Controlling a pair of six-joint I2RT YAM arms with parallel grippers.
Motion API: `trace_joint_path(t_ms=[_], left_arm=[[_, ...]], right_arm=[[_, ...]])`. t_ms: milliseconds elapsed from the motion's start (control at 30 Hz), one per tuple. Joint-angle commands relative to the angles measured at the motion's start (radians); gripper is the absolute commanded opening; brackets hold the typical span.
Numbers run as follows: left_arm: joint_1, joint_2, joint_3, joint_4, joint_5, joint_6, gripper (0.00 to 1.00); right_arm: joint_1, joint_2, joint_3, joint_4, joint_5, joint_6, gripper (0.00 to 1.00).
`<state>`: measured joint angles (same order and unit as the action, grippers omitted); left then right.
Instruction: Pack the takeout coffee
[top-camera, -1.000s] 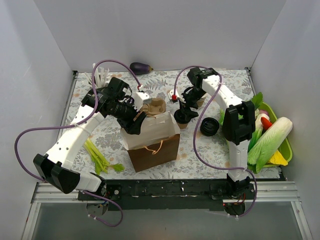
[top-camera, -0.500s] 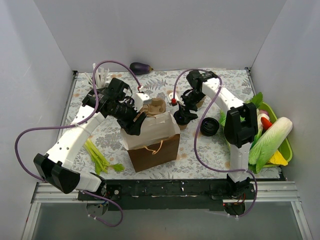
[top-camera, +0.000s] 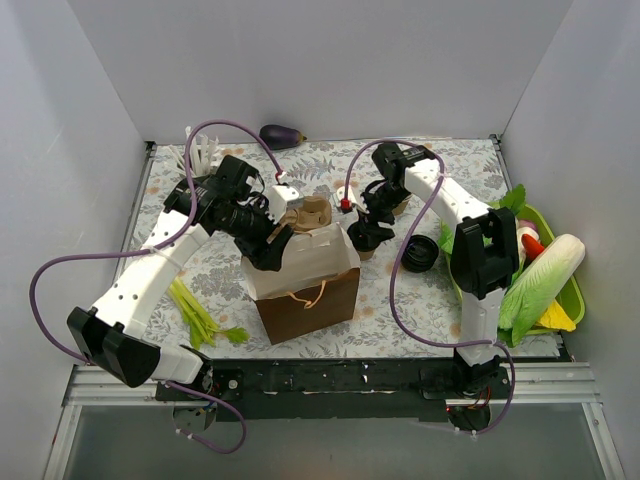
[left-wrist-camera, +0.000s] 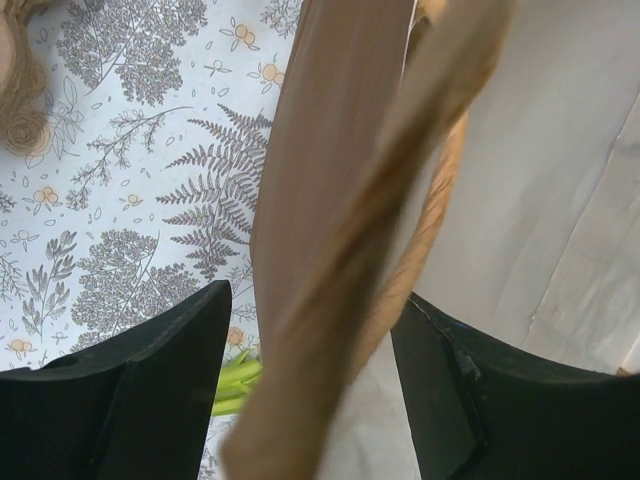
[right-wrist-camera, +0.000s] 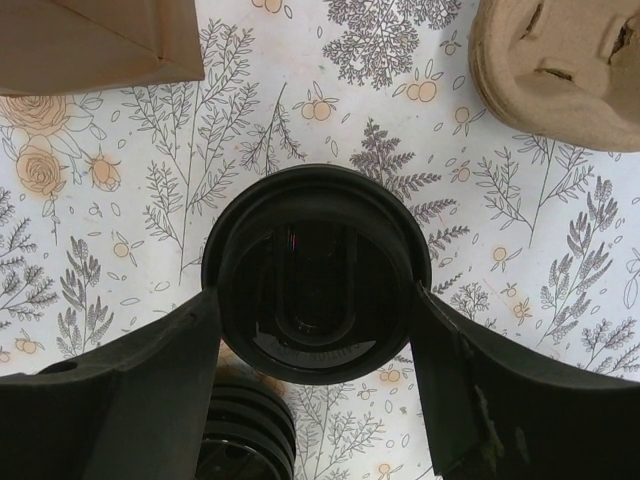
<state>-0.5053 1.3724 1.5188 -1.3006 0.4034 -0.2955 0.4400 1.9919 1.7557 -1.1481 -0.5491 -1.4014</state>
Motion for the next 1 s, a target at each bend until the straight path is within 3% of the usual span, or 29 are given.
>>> trace_joint_path(t_ms=[0,333,500,600,733,833,967], left_arm=[[-0.001,-0.027,0.081,0.015,0.049,0.001,0.65],[-0.001,0.065,0.305,0.037,0.209,0.009,0.74],[-0.001,0.065,0.395,0.081,0.18,-0.021,0.75],[0.001,0.031,0.412,0.098,0.115,0.004,0.75],[0.014,-0.028,0.387,0.107,-0.095,-0.036,0.8],[0.034,-0.106,0.252,0.096,-0.124,-0.048,0.81],[0.039,-0.176,0.117,0.067,-0.085,-0.056,0.8]], right_arm=[[0.005,-0.008,0.036,-0.054,0.023,0.053,0.44],[-0.018,-0.186,0.232,-0.153,-0.029,0.246,0.32],[-0.027,-0.248,0.41,-0.133,-0.022,0.437,0.01],[-0.027,-0.312,0.455,-0.059,-0.029,0.545,0.01],[-0.024,-0.424,0.449,0.005,-0.207,0.666,0.01],[0.025,-0.479,0.426,-0.01,-0.256,0.664,0.01],[0.156,-0.478,0.432,-0.165,-0.235,0.564,0.01]])
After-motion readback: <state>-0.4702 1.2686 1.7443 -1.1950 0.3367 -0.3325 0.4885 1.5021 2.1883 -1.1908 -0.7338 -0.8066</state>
